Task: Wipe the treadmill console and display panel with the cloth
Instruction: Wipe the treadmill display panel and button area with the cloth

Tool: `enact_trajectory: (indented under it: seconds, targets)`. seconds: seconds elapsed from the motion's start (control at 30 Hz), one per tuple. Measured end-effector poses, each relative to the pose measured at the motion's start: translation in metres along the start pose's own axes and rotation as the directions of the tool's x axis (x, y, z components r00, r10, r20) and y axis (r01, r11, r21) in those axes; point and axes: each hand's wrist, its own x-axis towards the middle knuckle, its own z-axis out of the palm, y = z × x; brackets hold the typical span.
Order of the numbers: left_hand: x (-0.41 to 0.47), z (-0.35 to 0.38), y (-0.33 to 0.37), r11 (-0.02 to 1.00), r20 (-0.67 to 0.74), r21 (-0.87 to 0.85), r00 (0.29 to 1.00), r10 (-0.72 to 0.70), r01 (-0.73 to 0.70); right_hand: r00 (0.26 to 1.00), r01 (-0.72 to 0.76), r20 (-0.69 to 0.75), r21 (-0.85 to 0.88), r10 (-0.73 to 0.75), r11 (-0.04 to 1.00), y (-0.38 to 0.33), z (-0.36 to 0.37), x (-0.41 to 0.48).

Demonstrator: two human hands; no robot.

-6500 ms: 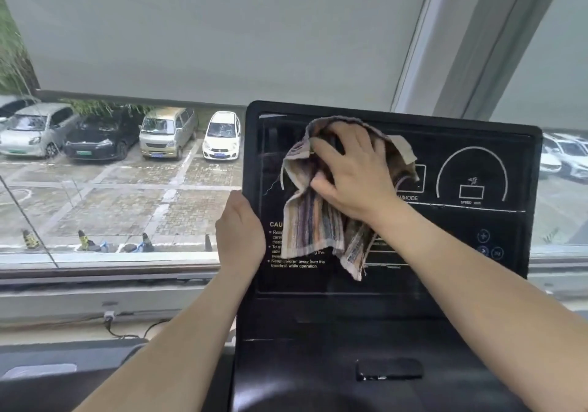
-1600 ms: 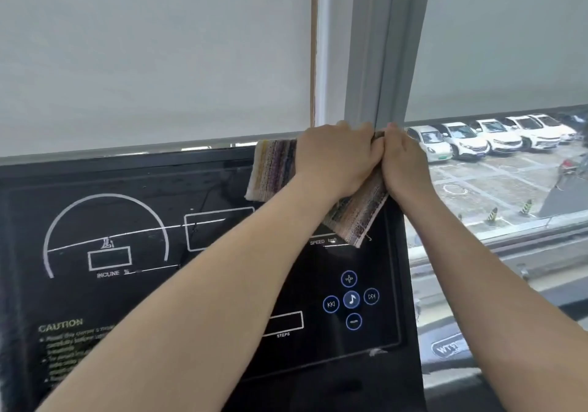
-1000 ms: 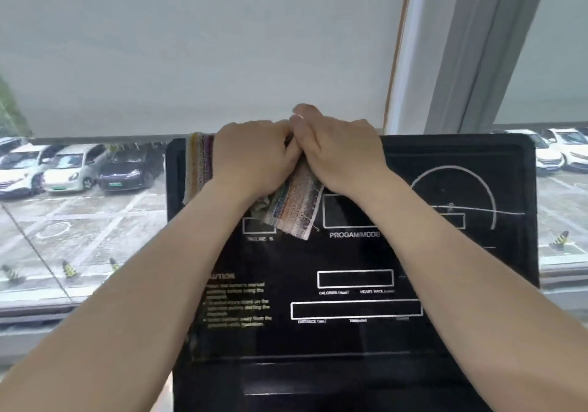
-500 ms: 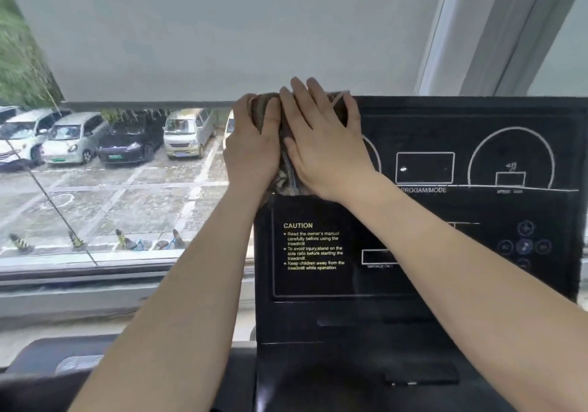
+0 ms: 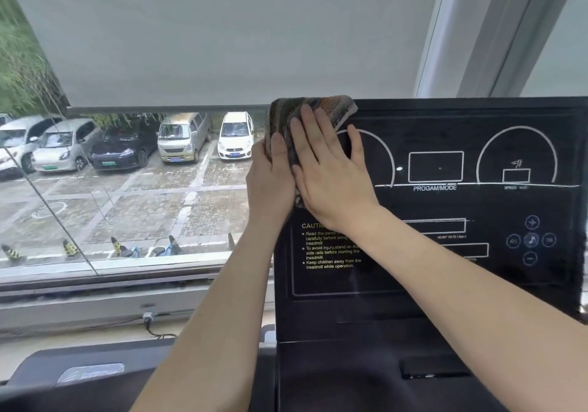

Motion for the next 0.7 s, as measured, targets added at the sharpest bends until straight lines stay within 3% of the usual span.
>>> enact_trajectory:
  seconds: [0.3,0.47,0.6,0.7]
  targets:
    - [-0.039,-0.009,-0.040,0.999,0.026,0.035,0.999,-0.035,0.034,0.996,0.081,0.032,0.083,-0.083,0.993,-0.014,0.001,-0.031]
    - [-0.104,-0.021,-0.091,0.995,0.080,0.085,0.995,-0.059,0.052,0.990,0.136,0.026,0.166,-0.142,0.977,-0.029,0.018,-0.098]
    - [-0.135,-0.044,-0.118,0.927,0.197,0.369,0.980,-0.016,-0.059,0.988,0.152,-0.085,0.306,-0.132,0.940,-0.037,0.031,-0.161]
    - [-0.169,-0.075,-0.129,0.685,0.312,0.719,0.935,-0.168,-0.117,0.989,0.145,-0.038,0.393,-0.142,0.908,-0.045,0.026,-0.183]
